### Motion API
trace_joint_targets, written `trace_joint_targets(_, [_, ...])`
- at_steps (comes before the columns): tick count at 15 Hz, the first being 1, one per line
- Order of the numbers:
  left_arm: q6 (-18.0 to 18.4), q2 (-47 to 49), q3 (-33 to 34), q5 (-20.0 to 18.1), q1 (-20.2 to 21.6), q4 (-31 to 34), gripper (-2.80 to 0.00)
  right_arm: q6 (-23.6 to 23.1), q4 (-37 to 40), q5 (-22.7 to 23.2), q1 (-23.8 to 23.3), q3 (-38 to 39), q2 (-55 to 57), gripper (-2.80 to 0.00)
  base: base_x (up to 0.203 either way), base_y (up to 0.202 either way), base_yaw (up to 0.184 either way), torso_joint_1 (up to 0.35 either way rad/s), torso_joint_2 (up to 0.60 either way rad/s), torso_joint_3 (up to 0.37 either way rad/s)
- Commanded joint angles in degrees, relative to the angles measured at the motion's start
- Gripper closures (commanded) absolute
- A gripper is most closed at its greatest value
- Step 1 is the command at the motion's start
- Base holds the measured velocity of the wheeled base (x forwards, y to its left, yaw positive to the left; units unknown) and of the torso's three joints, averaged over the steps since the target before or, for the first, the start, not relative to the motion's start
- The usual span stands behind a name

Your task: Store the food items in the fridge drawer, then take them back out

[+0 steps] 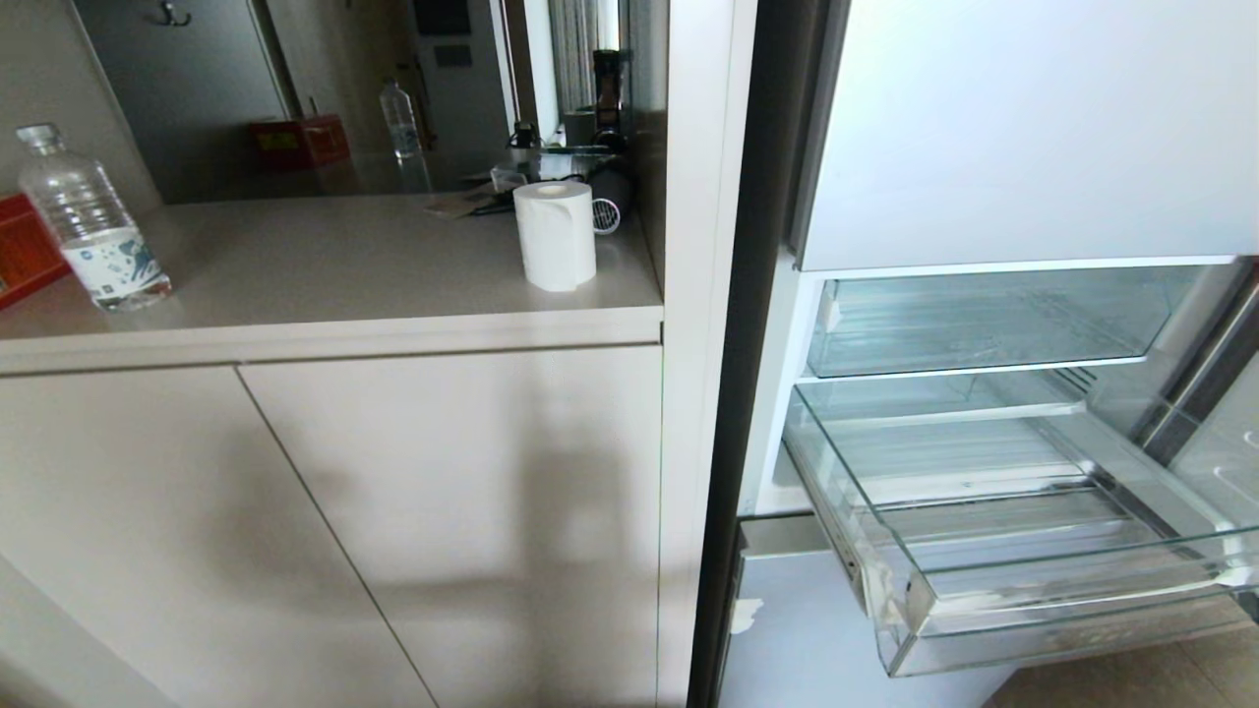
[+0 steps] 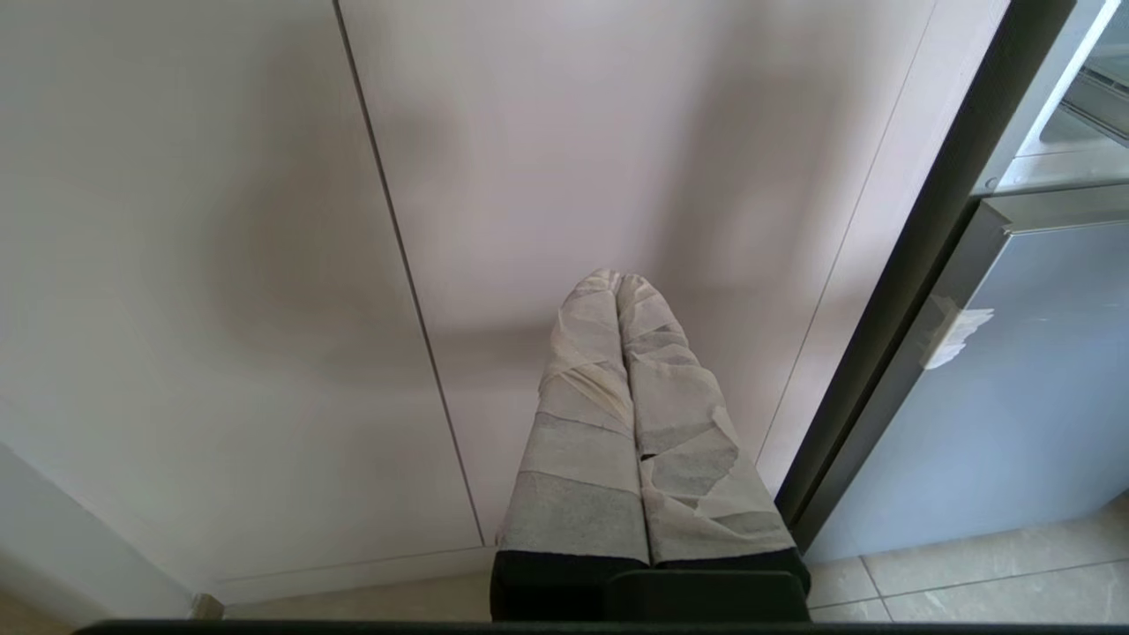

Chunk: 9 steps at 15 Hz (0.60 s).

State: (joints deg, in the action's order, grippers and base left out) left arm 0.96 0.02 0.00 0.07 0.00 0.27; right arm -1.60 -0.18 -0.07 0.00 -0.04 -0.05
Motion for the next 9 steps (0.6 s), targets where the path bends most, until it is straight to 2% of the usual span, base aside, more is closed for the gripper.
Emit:
trace_joint_targets(1, [0.0,0.0,0.0,0.0,0.0,0.0,0.00,-0.2,0.2,0.1,0.0,0.1,0.0,0.00,0.000,0.000,0.000,0.000,0.00,0.000])
trace_joint_targets(3, [0.0,0.0,0.0,0.0,0.0,0.0,0.00,0.2,0.2,0.0,0.0,0.1,0.0,0.00,-0.006,0.003,-0.046,0.003,0.00,0.001])
trace_joint_targets(9, [0.0,0.0,0.0,-0.1,0.0,0.0,0.00,1.2,0.1,-0.2,0.0,0.1,0.0,0.00,-0.002,0.007,-0.171,0.003,0.00,0.002])
